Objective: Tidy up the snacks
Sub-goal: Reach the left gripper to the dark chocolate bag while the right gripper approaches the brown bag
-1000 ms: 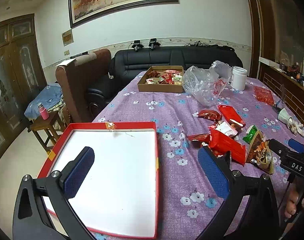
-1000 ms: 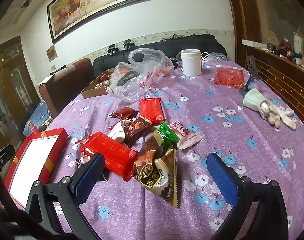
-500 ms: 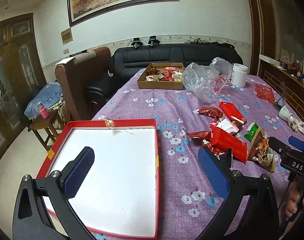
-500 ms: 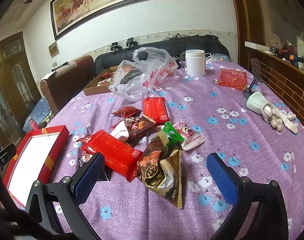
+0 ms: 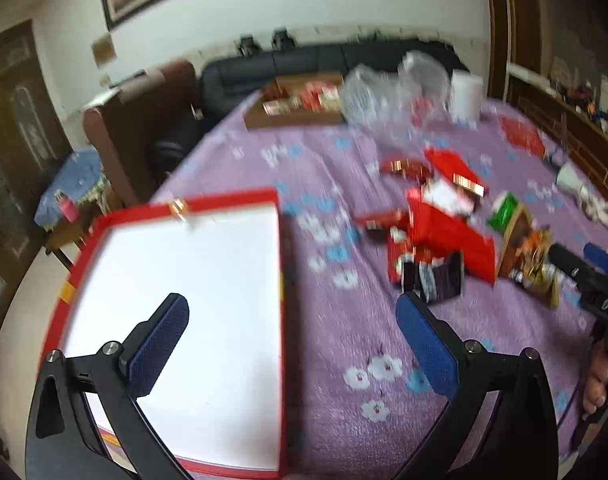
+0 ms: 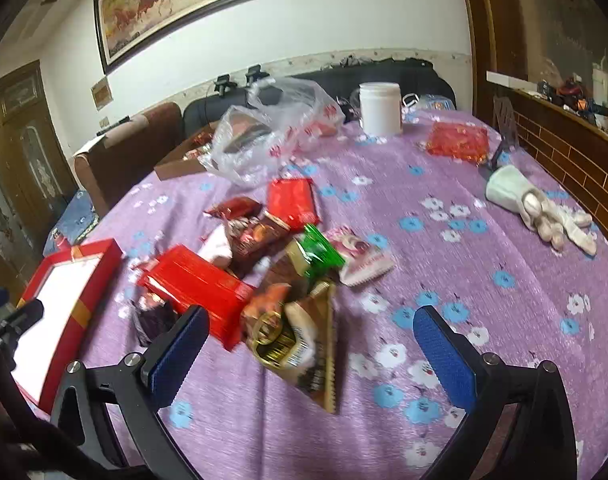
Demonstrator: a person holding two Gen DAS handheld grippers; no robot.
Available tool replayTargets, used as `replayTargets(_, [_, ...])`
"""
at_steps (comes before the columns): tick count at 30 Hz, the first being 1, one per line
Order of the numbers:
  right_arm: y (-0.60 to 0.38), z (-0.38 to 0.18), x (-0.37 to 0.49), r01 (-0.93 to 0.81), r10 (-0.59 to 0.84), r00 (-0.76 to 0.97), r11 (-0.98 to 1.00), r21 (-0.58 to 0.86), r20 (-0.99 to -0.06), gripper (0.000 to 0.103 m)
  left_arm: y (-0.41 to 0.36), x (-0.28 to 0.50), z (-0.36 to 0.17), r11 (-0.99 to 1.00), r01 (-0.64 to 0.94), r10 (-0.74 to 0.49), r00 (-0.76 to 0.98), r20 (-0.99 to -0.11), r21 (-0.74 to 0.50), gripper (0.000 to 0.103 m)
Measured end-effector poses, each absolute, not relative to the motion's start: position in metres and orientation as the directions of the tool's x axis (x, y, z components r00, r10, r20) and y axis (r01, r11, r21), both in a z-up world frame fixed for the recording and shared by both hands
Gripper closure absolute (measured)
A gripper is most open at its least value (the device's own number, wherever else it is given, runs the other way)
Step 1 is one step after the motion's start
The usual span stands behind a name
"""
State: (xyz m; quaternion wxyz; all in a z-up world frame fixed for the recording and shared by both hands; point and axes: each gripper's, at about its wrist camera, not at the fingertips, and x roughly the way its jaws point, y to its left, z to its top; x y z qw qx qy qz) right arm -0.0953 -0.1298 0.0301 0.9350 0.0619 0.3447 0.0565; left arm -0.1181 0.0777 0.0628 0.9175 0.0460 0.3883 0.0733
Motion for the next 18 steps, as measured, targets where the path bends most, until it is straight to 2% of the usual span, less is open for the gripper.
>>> replayTargets(8, [-0.136,0.018,-0.087,-0.096,0.203,0.712,0.977,0.193,-0.672,0.000,0.060,-0.098,0.047,0.978,-0.024,0.173,0.646,-0.743,0.207,0.000])
replayTargets(18, [-0.125,0.020,-0.079,-0.181,0.261,0.691,0.965,0.188,-0.675,0.001,0.058,-0.072,0.038,0.980,-0.007,0.160,0.621,-0.768,0.199,0.000])
